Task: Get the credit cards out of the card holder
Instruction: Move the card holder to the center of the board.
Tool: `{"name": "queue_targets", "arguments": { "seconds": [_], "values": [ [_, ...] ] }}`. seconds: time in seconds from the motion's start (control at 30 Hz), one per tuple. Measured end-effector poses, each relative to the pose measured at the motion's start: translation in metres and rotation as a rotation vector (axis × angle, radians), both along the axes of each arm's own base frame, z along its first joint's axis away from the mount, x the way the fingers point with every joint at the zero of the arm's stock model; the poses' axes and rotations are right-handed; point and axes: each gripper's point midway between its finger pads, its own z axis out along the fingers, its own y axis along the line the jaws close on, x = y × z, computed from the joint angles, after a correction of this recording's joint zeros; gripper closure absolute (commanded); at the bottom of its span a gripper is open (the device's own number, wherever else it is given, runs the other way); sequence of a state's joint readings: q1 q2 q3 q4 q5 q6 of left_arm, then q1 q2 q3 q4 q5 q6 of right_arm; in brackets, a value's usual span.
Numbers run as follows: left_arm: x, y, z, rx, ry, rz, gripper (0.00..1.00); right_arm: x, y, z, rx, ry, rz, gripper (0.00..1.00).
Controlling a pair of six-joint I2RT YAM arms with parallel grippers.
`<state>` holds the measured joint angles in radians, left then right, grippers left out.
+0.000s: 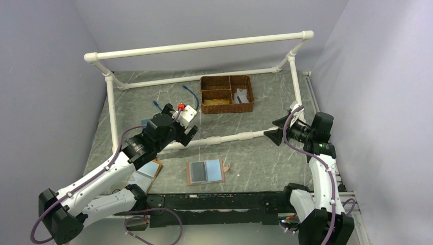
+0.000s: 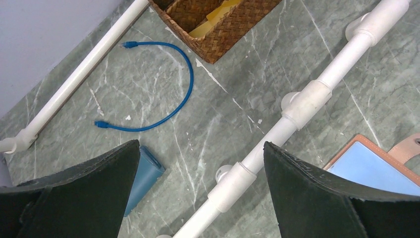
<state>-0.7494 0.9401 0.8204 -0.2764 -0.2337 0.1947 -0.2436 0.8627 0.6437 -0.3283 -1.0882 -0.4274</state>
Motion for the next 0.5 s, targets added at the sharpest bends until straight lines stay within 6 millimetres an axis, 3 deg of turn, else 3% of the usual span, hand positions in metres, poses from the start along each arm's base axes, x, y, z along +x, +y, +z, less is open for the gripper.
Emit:
{"name": "queue_targets", "arguments": {
  "seconds": [0.5],
  "values": [
    [-0.0010, -0.0028, -0.0098, 0.015, 0.034, -0.013, 0.01, -0.0024, -0.0044, 0.0062, 0.016, -0.026, 0.005, 0.32]
  ]
}}
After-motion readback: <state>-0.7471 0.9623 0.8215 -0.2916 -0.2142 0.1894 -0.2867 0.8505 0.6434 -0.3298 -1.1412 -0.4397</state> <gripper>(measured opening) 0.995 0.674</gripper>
